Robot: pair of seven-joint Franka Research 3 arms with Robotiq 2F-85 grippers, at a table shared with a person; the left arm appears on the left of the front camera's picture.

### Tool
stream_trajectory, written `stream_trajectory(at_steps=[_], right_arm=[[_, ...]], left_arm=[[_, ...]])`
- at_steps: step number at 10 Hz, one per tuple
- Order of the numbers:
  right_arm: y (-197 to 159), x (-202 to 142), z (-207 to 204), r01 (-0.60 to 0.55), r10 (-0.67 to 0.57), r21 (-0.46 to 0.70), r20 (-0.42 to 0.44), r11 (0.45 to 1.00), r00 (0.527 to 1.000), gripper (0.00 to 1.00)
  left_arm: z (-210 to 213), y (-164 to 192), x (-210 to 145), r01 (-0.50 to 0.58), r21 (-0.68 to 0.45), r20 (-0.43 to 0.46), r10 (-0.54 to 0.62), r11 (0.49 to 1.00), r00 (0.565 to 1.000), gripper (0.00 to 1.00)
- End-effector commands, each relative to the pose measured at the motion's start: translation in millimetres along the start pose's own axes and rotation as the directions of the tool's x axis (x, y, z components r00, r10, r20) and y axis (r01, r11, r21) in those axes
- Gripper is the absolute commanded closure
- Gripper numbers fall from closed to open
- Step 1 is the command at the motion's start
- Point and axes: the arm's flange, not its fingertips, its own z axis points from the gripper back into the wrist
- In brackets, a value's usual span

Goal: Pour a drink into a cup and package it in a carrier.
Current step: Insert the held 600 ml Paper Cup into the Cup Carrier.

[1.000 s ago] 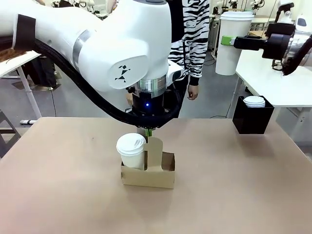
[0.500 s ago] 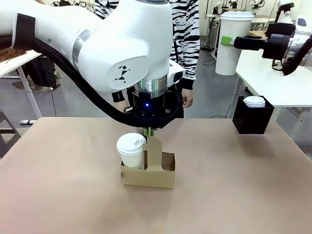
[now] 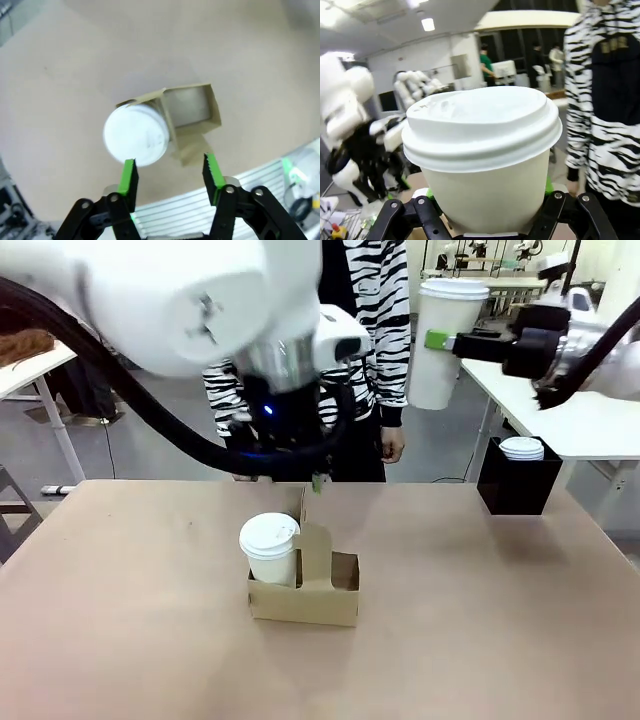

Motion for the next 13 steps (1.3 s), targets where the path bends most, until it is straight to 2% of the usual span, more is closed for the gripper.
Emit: stream_trajectory(at_steps=[1, 3, 4, 5, 6, 7, 8, 9, 11, 12, 13], right_arm=[[-0.9, -10.9, -24.5, -0.095, 0.089, 0.121, 0.060, 0.988, 0.994, 0.20], [18.1, -31.9, -59.2, -0.194, 0.176, 0.214, 0.101, 0.957, 0.979, 0.20], [27.3, -42.8, -75.2, -0.245, 0.221, 0.231, 0.125, 0.942, 0.967, 0.20], [37.5, -49.5, -88.8, -0.282, 0.254, 0.249, 0.138, 0.927, 0.957, 0.20], [45.2, -56.5, -101.6, -0.296, 0.264, 0.294, 0.145, 0.909, 0.954, 0.20], [45.6, -66.2, -109.1, -0.271, 0.240, 0.312, 0.135, 0.910, 0.961, 0.20], [41.5, -68.0, -101.2, -0.189, 0.185, 0.325, 0.044, 0.927, 0.982, 0.20], [47.9, -60.9, -106.5, -0.263, 0.244, 0.302, 0.099, 0.916, 0.965, 0.20], [47.9, -60.9, -106.5, -0.263, 0.244, 0.302, 0.099, 0.916, 0.965, 0.20], [46.3, -71.7, -108.0, -0.241, 0.227, 0.313, 0.083, 0.918, 0.970, 0.20], [46.2, -90.4, -108.7, -0.168, 0.155, 0.379, 0.066, 0.910, 0.986, 0.20]], left_arm=[[31.9, 43.1, -21.9, 0.122, -0.028, -0.003, -0.122, 0.992, 0.993, 0.00], [42.3, 88.3, -42.3, 0.302, -0.054, 0.068, -0.299, 0.952, 0.952, 0.00], [42.3, 115.5, -54.0, 0.384, 0.001, 0.090, -0.383, 0.923, 0.919, 0.00], [40.4, 139.1, -63.5, 0.441, -0.005, 0.115, -0.437, 0.898, 0.892, 0.00], [35.7, 156.3, -71.6, 0.475, 0.043, 0.152, -0.476, 0.879, 0.866, 0.00], [30.0, 166.1, -75.4, 0.507, 0.096, 0.236, -0.515, 0.856, 0.824, 0.00], [23.8, 166.5, -70.5, 0.452, 0.061, 0.251, -0.452, 0.890, 0.856, 0.00], [40.8, 159.7, -65.3, 0.477, 0.051, 0.136, -0.480, 0.877, 0.867, 0.00], [40.8, 159.7, -65.3, 0.477, 0.051, 0.136, -0.480, 0.877, 0.867, 0.00], [34.4, 166.8, -69.3, 0.477, 0.064, 0.175, -0.481, 0.876, 0.859, 0.00], [16.3, 192.8, -74.0, 0.499, 0.036, 0.205, -0.495, 0.866, 0.844, 0.00]])
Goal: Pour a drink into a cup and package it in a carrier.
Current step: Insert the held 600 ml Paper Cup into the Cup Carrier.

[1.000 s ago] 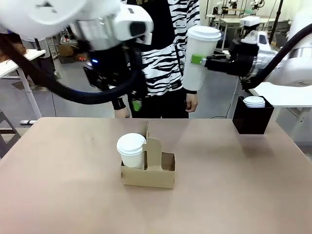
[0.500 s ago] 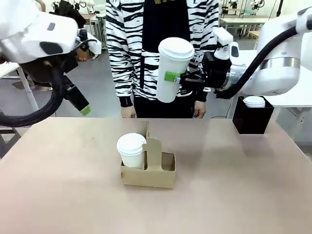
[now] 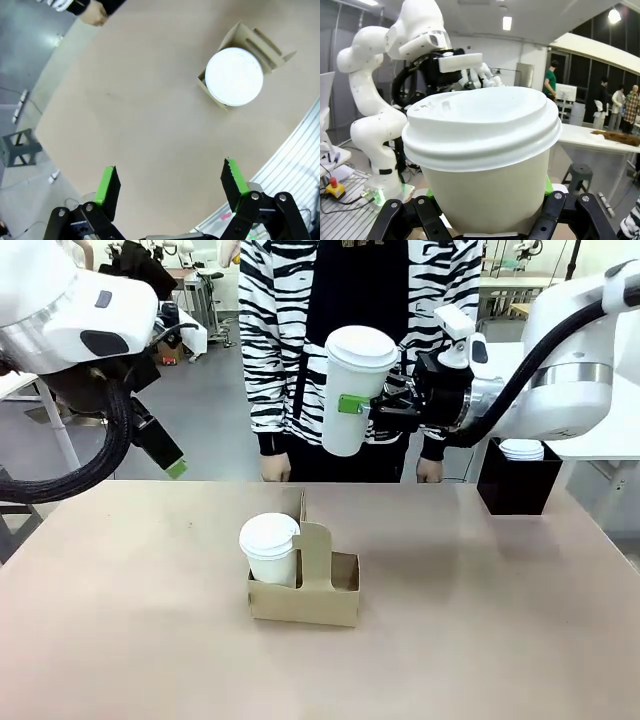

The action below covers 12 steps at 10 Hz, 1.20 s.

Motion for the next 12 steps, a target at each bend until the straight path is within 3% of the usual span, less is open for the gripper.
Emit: stream_trajectory(at_steps=[1, 3, 5, 7, 10, 11, 12], right_arm=[[8.5, -27.4, -3.3, 0.078, -0.081, 0.103, 0.021, 0.992, 0.996, 0.20], [23.9, -56.5, -3.0, 0.125, -0.127, 0.156, 0.009, 0.980, 0.992, 0.20], [37.9, -80.4, -16.8, 0.169, -0.181, 0.241, 0.028, 0.956, 0.983, 0.20], [48.6, -94.8, -26.5, 0.200, -0.216, 0.278, 0.028, 0.939, 0.976, 0.20], [58.2, -120.4, -19.6, 0.238, -0.252, 0.287, 0.012, 0.928, 0.968, 0.20], [60.8, -126.4, -12.3, 0.244, -0.254, 0.271, 0.004, 0.931, 0.967, 0.20], [61.8, -129.7, -7.9, 0.254, -0.259, 0.256, -0.017, 0.933, 0.966, 0.20]], left_arm=[[-21.4, 27.6, -34.1, 0.073, -0.013, 0.079, -0.072, 0.997, 0.994, 0.00], [-30.8, 46.7, -59.5, 0.077, 0.015, 0.128, -0.078, 0.997, 0.989, 0.00], [-36.2, 56.9, -74.7, 0.170, -0.024, 0.181, -0.163, 0.985, 0.970, 0.00], [-49.5, 69.8, -92.3, 0.306, 0.008, 0.219, -0.300, 0.952, 0.928, 0.00], [-80.3, 74.3, -96.9, 0.330, -0.043, 0.191, -0.317, 0.943, 0.929, 0.00], [-43.3, 92.1, -66.4, 0.322, -0.008, 0.182, -0.315, 0.947, 0.931, 0.00], [-43.3, 92.1, -66.4, 0.322, -0.008, 0.182, -0.315, 0.947, 0.931, 0.00]])
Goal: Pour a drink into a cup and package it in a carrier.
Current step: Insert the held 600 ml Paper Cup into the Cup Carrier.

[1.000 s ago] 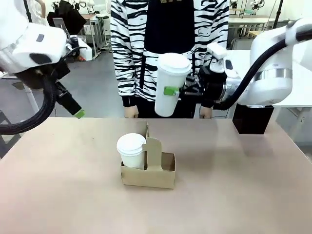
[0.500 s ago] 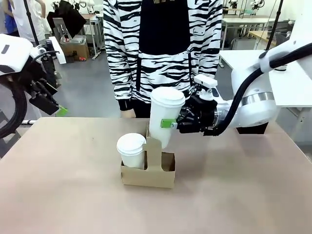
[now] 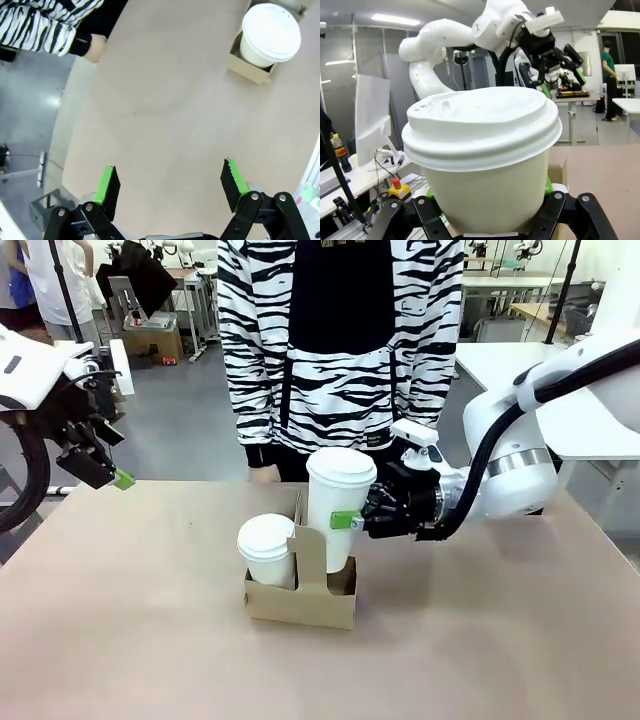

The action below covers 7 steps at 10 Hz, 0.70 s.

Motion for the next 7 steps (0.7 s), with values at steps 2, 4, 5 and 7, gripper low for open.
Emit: stream_trajectory(at_steps=[2, 4, 5, 7], right_arm=[[2.5, -8.9, 5.4, -0.042, 0.042, 0.005, -0.035, 0.999, 0.999, 0.20], [2.0, -17.1, 5.5, -0.060, 0.060, 0.000, -0.063, 0.998, 0.996, 0.20], [2.1, -21.1, 5.2, -0.064, 0.064, -0.011, -0.068, 0.998, 0.996, 0.20], [-1.6, -31.7, 4.8, -0.057, 0.055, -0.020, -0.082, 0.998, 0.995, 0.20]], left_arm=[[9.5, -2.7, 2.5, -0.006, 0.013, 0.012, 0.006, 1.000, 1.000, 0.00], [9.5, -2.7, 2.5, -0.006, 0.013, 0.012, 0.006, 1.000, 1.000, 0.00], [9.5, -2.7, 2.5, -0.006, 0.013, 0.012, 0.006, 1.000, 1.000, 0.00], [9.5, -2.7, 2.5, -0.006, 0.013, 0.012, 0.006, 1.000, 1.000, 0.00]])
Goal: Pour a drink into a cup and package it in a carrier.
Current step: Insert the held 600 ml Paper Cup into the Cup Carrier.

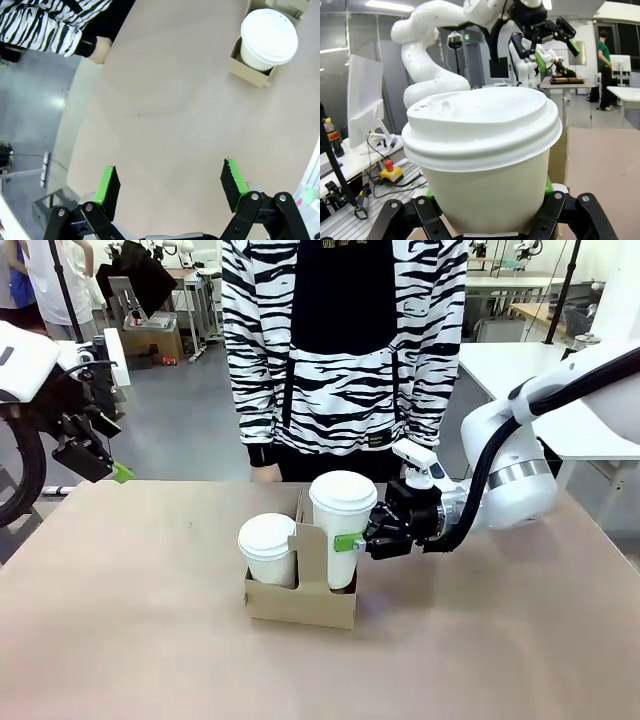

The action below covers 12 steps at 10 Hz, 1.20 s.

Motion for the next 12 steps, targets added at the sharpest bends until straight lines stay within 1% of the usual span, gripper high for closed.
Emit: stream_trajectory(at_steps=[1, 10, 12], right_arm=[[-1.8, -9.7, -3.7, -0.022, 0.022, 0.008, -0.013, 1.000, 1.000, 0.20], [-4.7, -45.0, 0.1, -0.064, 0.066, 0.024, -0.079, 0.998, 0.995, 0.20], [-5.0, -50.7, 2.3, -0.058, 0.060, 0.020, -0.108, 0.998, 0.992, 0.20]], left_arm=[[0.4, -1.0, -0.8, -0.006, -0.006, 0.002, 0.006, 1.000, 1.000, 0.00], [0.4, -1.0, -0.8, -0.006, -0.006, 0.002, 0.006, 1.000, 1.000, 0.00], [0.4, -1.0, -0.8, -0.006, -0.006, 0.002, 0.006, 1.000, 1.000, 0.00]])
